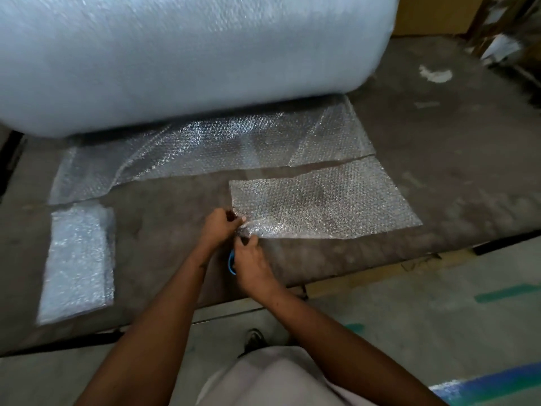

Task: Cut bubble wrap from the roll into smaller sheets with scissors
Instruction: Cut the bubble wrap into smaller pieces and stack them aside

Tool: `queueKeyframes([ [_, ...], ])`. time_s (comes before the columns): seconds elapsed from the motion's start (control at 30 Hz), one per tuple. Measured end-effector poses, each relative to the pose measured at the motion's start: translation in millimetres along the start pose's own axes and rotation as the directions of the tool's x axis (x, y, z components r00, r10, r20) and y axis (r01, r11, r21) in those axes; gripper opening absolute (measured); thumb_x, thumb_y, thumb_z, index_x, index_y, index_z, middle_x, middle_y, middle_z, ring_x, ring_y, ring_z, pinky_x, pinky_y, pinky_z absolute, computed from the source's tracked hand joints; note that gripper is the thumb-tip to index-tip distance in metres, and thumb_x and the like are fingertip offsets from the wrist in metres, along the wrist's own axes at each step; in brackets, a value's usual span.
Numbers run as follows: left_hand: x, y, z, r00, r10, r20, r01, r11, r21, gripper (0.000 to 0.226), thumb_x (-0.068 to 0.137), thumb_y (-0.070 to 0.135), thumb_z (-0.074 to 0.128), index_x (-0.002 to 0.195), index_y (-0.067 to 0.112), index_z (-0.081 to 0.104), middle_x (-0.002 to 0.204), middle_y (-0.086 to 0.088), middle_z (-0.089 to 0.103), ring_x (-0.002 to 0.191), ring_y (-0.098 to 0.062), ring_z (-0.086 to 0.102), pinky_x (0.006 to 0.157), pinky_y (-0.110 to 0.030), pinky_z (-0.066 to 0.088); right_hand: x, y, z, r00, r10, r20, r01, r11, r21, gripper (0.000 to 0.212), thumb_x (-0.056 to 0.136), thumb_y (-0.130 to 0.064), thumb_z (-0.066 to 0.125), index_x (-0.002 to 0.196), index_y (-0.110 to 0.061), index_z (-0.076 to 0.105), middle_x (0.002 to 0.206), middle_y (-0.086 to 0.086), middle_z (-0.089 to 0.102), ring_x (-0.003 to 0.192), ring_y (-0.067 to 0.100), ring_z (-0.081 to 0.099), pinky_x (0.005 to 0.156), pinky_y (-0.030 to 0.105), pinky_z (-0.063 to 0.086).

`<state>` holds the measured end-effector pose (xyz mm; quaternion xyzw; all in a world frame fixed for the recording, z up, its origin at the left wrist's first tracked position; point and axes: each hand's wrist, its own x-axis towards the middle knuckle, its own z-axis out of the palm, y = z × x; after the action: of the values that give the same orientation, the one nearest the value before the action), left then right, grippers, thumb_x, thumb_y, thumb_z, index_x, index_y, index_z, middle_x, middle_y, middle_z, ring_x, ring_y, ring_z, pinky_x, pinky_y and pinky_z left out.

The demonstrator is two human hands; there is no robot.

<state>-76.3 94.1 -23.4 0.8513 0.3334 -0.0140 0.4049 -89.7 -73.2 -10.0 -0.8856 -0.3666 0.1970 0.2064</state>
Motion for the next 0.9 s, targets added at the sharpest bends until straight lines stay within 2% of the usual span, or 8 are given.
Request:
queueKeyframes([
  [0.13,-10,24,-3,0.990,0.128,-0.058,-0.126,0.991,0.040,0.026,0.099,0.035,0.076,0.106,0.010,0.073,0.094,-0.005,0.077,0.089,-0.024,0.072,0.078,-0.033,0.048,-12,12,-7,0.998,0.014,0.062,-0.013,1.000,-0.014,0.065,0.084,-0.004,0.078,0.142,-0.010,0.049,0.136,0.023,0.052,0.113,0.041,0.064,0.094,0.047,0.055],
  [0.27,-12,21,-2,0.993,0.069,-0.090,-0.074,0.996,-0.046,0.027,0.110,0.033,0.059,0.120,0.008,0.057,0.109,-0.012,0.072,0.098,-0.029,0.068,0.084,-0.040,0.050,-39,33,-36,0.979,-0.021,0.202,0.022,1.000,-0.003,0.056,0.073,-0.027,0.092,0.118,-0.009,0.064,0.115,0.017,0.071,0.104,0.036,0.069,0.079,0.037,0.053],
  [0.37,-7,1,4,0.991,0.071,-0.111,-0.089,0.982,-0.166,0.020,0.113,0.039,0.051,0.112,0.021,0.042,0.101,-0.011,0.068,0.090,-0.040,0.072,0.081,-0.049,0.059,-60,67,-66,0.934,-0.111,0.339,0.048,0.981,0.190,0.040,0.076,-0.028,0.087,0.111,-0.013,0.077,0.096,0.008,0.079,0.075,0.010,0.069,0.063,0.026,0.046],
  [0.47,-4,-6,7,0.992,0.048,-0.113,-0.074,0.969,-0.237,0.027,0.109,0.046,0.057,0.114,0.024,0.041,0.099,-0.004,0.066,0.090,-0.040,0.072,0.077,-0.054,0.062,-72,103,-90,0.924,-0.125,0.362,-0.059,0.888,0.456,0.044,0.081,-0.002,0.080,0.122,-0.018,0.075,0.101,0.002,0.080,0.076,-0.002,0.067,0.072,0.019,0.055],
  [0.6,-18,12,6,0.986,-0.165,0.027,0.156,0.848,-0.506,0.045,0.102,0.018,0.074,0.130,0.016,0.038,0.126,-0.008,0.060,0.097,-0.024,0.069,0.052,-0.037,0.064,-74,129,-106,0.973,-0.126,0.191,-0.050,0.698,0.715,0.047,0.088,0.010,0.073,0.129,-0.015,0.071,0.112,0.026,0.076,0.100,0.022,0.073,0.085,0.046,0.061],
  [0.73,-20,15,14,0.965,-0.243,0.099,0.246,0.709,-0.661,0.057,0.093,-0.014,0.072,0.129,0.013,0.037,0.118,-0.011,0.061,0.091,-0.024,0.069,0.055,-0.029,0.064,-49,122,-120,0.984,0.093,-0.153,0.063,0.621,0.782,0.030,0.096,-0.008,0.078,0.123,-0.019,0.073,0.092,0.020,0.078,0.088,0.019,0.078,0.069,0.035,0.060],
  [0.8,-19,11,18,0.965,-0.256,0.063,0.227,0.684,-0.693,0.057,0.092,-0.016,0.071,0.127,0.014,0.038,0.113,-0.014,0.062,0.083,-0.023,0.068,0.050,-0.026,0.061,-27,120,-124,0.953,0.169,-0.253,0.083,0.655,0.751,0.029,0.095,-0.020,0.081,0.123,-0.025,0.073,0.090,0.010,0.079,0.089,0.021,0.079,0.074,0.039,0.063],
  [0.9,-22,3,27,0.947,-0.320,-0.031,0.198,0.657,-0.728,0.050,0.096,0.000,0.077,0.124,0.017,0.040,0.108,-0.008,0.063,0.076,-0.019,0.064,0.051,-0.029,0.060,3,124,-121,0.937,0.176,-0.302,0.024,0.829,0.559,0.032,0.094,-0.028,0.079,0.125,-0.031,0.072,0.094,-0.004,0.077,0.083,0.010,0.075,0.077,0.035,0.063],
])
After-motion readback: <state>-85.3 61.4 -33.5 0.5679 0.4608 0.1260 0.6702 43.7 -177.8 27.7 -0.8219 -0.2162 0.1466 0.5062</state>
